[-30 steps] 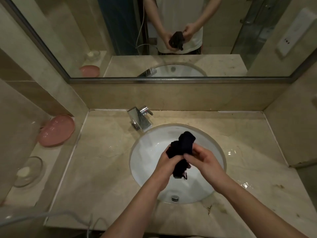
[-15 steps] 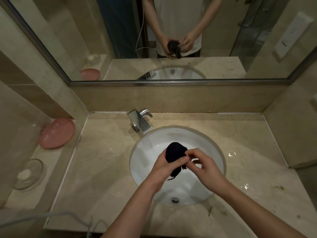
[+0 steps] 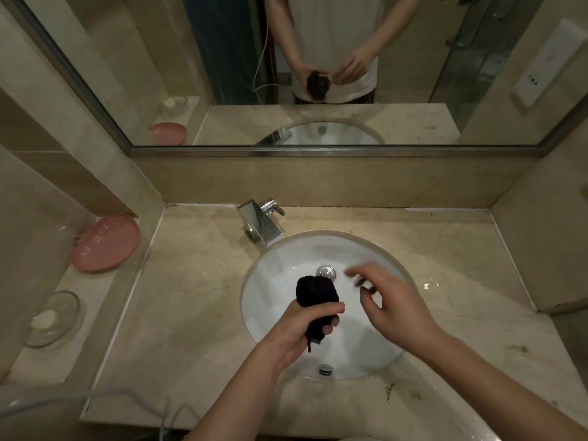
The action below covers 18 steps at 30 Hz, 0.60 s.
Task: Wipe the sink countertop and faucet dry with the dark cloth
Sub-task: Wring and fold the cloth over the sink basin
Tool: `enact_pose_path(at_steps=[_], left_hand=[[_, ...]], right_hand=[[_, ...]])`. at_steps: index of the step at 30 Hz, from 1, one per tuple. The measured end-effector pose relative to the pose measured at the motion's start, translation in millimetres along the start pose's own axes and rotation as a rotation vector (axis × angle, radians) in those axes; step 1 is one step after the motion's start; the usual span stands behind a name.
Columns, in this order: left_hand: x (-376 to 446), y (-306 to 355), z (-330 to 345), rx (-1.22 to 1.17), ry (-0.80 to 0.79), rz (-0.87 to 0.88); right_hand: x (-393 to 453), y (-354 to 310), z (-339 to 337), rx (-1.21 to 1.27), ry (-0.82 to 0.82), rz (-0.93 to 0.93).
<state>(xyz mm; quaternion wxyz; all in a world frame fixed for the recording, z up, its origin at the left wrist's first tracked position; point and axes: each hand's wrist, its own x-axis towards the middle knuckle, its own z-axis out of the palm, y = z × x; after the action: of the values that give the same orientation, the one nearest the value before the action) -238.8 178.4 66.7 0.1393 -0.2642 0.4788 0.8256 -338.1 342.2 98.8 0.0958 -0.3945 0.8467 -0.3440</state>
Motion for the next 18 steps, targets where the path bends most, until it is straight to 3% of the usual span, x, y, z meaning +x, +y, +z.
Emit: enact_pose_path(at_steps=[2,4,10,14,16,18], left_hand=[[-1,14,2,0.020,-0.142,-0.113],[-1,29,7,0.185,-0.294,-0.238],[15,67,5,0.594,-0.434,-0.446],[23,69,6,0.758,-0.268,-0.419],[28,55,10,1.014,-0.096,-0.370],[35,36,11,1.117,0.058,-0.264]], right_hand=[[9,13,-4,-0.387,-0.163,-0.357],[15,16,2,-0.484,-0.322,-0.571],[36,6,11,-0.563,-0.288,-0.643],[56,3,15,-0.746,-0.284,-0.568],[60,-4,20,-0.851,-0.466,-0.495],[63,-9,28,-0.964,-0.645,-0.411]])
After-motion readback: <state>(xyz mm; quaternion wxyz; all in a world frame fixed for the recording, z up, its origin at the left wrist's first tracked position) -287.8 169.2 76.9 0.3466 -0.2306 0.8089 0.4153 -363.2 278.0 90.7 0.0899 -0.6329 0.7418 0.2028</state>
